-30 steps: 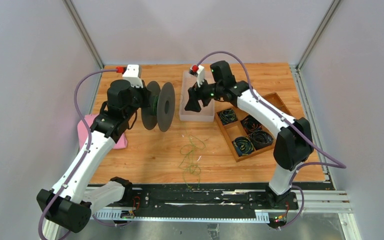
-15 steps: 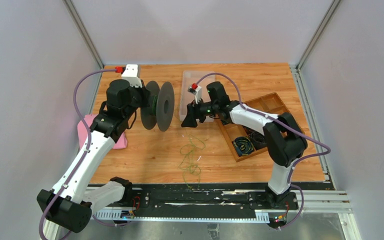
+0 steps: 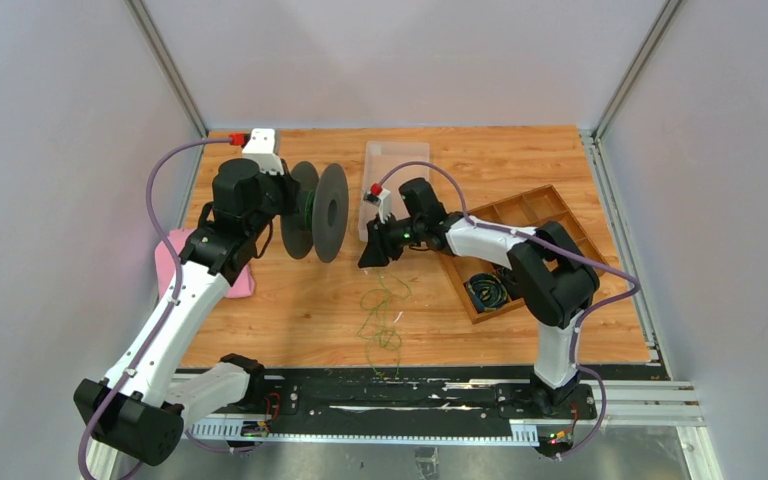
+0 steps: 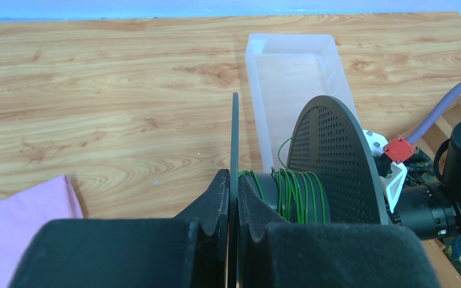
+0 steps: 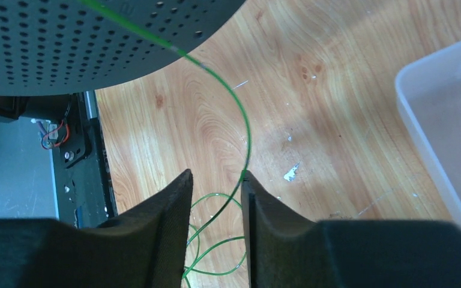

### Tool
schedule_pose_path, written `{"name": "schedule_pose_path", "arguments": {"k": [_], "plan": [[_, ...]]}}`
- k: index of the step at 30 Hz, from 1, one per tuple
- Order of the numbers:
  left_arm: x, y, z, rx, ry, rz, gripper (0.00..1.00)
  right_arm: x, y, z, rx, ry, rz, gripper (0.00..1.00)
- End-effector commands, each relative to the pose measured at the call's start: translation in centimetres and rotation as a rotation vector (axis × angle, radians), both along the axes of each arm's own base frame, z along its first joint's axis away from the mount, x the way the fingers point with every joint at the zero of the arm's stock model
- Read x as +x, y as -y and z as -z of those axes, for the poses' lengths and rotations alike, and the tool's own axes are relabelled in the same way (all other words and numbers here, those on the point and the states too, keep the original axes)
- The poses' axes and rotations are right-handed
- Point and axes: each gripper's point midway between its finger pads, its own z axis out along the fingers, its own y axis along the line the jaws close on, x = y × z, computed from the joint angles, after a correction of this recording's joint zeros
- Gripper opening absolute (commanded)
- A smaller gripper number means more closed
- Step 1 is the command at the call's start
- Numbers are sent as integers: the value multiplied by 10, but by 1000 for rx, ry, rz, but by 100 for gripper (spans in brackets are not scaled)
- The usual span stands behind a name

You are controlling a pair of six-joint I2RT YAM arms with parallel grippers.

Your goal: Wrap the cables

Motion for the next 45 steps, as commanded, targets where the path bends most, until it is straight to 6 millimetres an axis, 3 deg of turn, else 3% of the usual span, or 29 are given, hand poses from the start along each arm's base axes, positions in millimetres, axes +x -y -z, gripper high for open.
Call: {"name": "schedule_pose_path", "arguments": {"k": [1,5,7,17,27,31,39,45], "plan": [[5,-5,-45,-57,130,-29,0,-17,-2,16,-25,-27,-48,30],[8,-12,-44,-53,129,-68,0,-23,0,20,-43,-14,-61,7],[10,-16,-46,-58,128,-86,0,-27,1,25,-66,4,-63,1],[12,-22,-68,-127,136,-109,0,-38,10,61,-176,-14,-70,1],[19,-36,-91,-178,171,-168,0,-66,12,84,-244,11,-179,1],[27,-44,-94,-175,189,-217,0,-89,8,89,-272,49,-255,1],[39,-57,-99,-151,219,-294,0,-121,-12,84,-271,67,-342,1],[43,-58,-85,-135,207,-302,0,-138,-33,57,-236,83,-397,1]]}}
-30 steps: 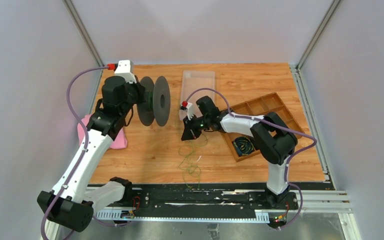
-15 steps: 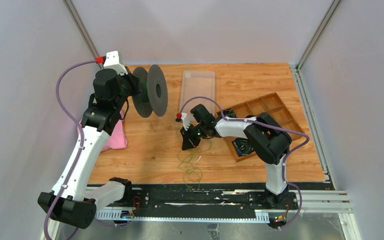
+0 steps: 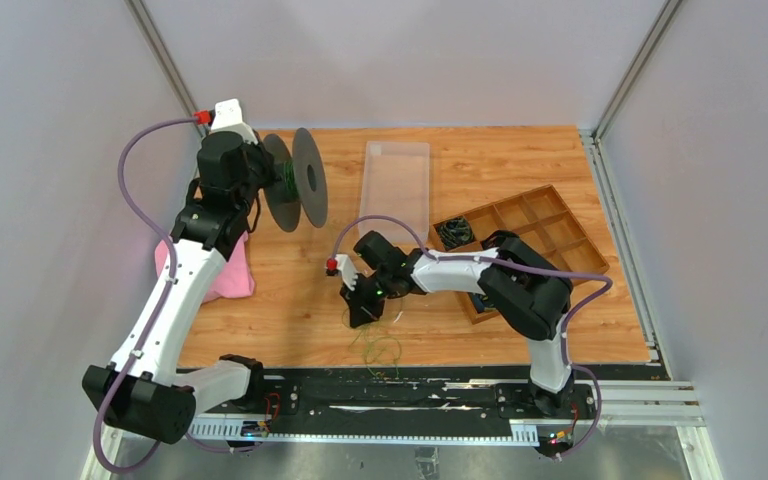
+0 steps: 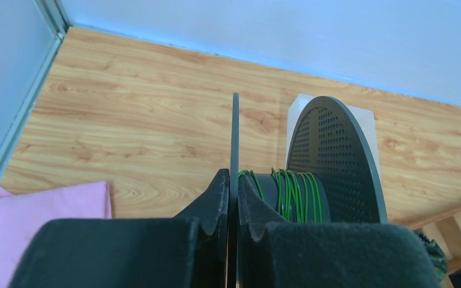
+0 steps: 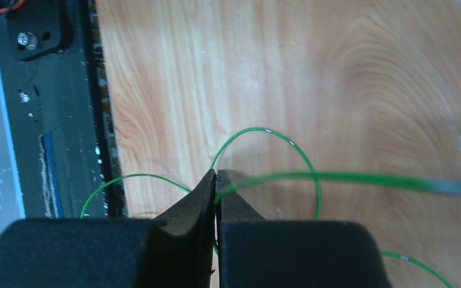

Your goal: Wrap the cables

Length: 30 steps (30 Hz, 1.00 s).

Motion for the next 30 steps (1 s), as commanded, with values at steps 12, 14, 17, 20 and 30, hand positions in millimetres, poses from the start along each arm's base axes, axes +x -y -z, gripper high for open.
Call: {"name": "schedule_pose_path", "arguments": {"k": [12,14,17,20,30], "plan": [[9,-3,-37,63,190,-68,0,-34,-39,-104,91,69,-206,1],[9,-3,-35,79,190,-72,0,-35,-39,-117,104,79,-209,1],[9,-3,-31,106,193,-75,0,-35,-40,-138,134,102,-211,1],[9,-2,-27,133,193,-76,0,-34,-38,-159,154,129,-216,1],[12,-7,-22,200,200,-100,0,-41,-24,-222,230,226,-273,1]]}}
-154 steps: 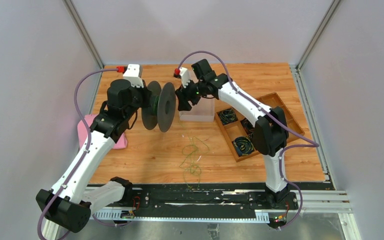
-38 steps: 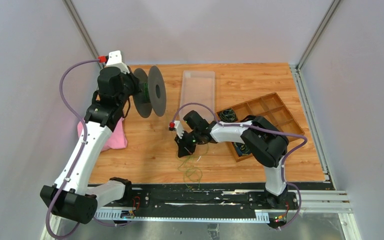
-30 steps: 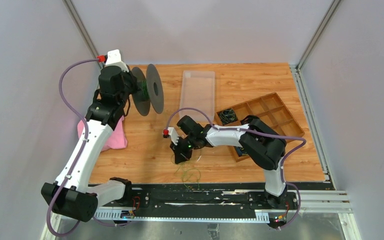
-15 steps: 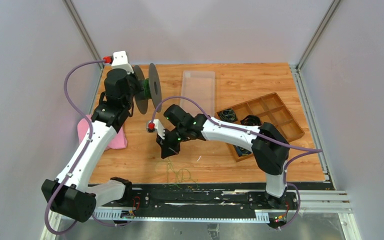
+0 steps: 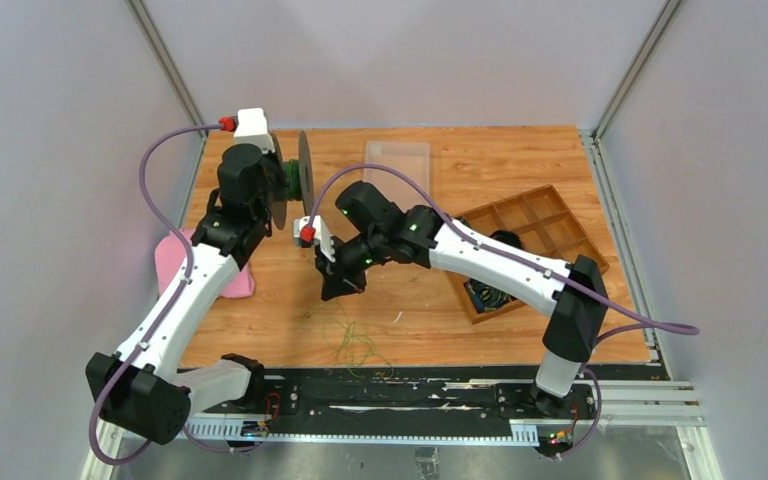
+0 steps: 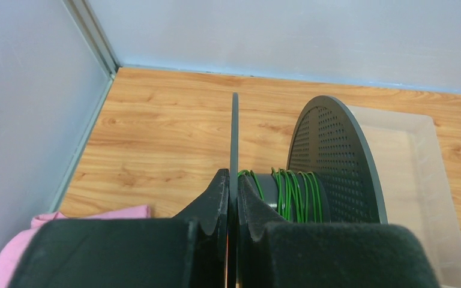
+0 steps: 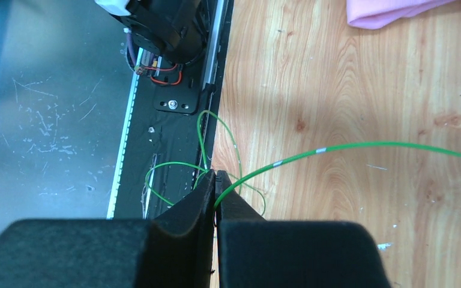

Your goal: Wrap the cables

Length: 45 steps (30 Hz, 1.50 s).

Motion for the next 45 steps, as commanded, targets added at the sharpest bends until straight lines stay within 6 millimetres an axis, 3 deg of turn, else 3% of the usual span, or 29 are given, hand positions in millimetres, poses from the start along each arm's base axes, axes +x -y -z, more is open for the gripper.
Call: {"name": "schedule_pose_path", "arguments": {"k": [1,8,15,28,45], "plan": [[3,-6,-29,3,118,-37,0,-15,15,-32,27,49,-66,1],[4,-4,-17,30,98,-21,0,-3,27,-77,71,189,-20,1],[-5,8,-9,88,96,32,0,33,36,-108,88,312,111,1],[-20,40,14,95,52,229,0,117,47,-122,52,445,323,1],[-37,58,32,153,19,377,0,208,69,-135,21,540,533,1]]}}
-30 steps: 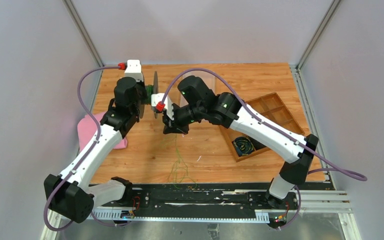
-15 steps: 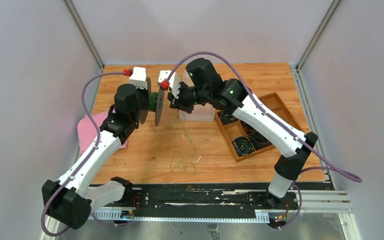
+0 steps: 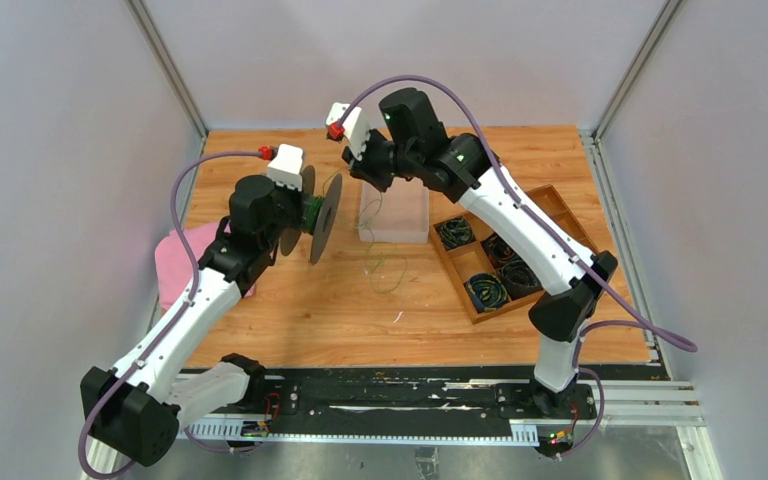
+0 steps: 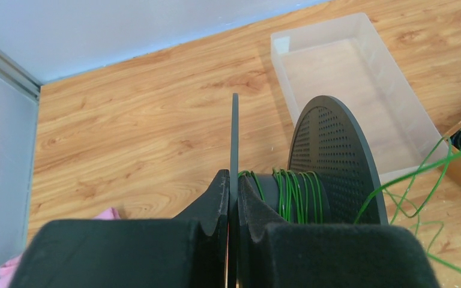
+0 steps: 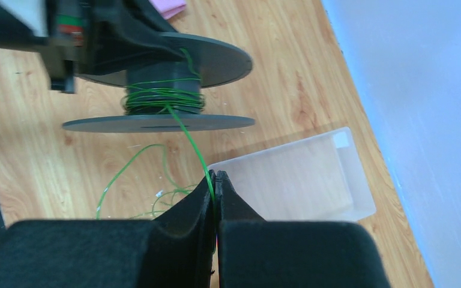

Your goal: Wrap the cables

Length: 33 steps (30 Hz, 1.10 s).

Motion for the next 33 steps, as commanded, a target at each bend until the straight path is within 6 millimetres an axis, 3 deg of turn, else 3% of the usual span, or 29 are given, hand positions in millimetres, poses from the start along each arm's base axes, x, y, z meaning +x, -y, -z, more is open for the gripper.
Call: {"name": "schedule_pose_path", "arguments": {"k": [1,14,24,25,33], "plan": [[-5,7,-22,-22,78,48,0,29,15,-9,-7,47,73,1],[-12,25,-19,-64,64,145,0,75,41,9,-62,66,169,1],[-18,35,-25,-140,40,183,0,98,43,37,-105,57,198,1],[-19,35,-25,-145,37,178,0,102,39,51,-119,37,199,1],[-19,21,-37,-179,20,80,0,111,31,98,-147,-47,190,1]]}}
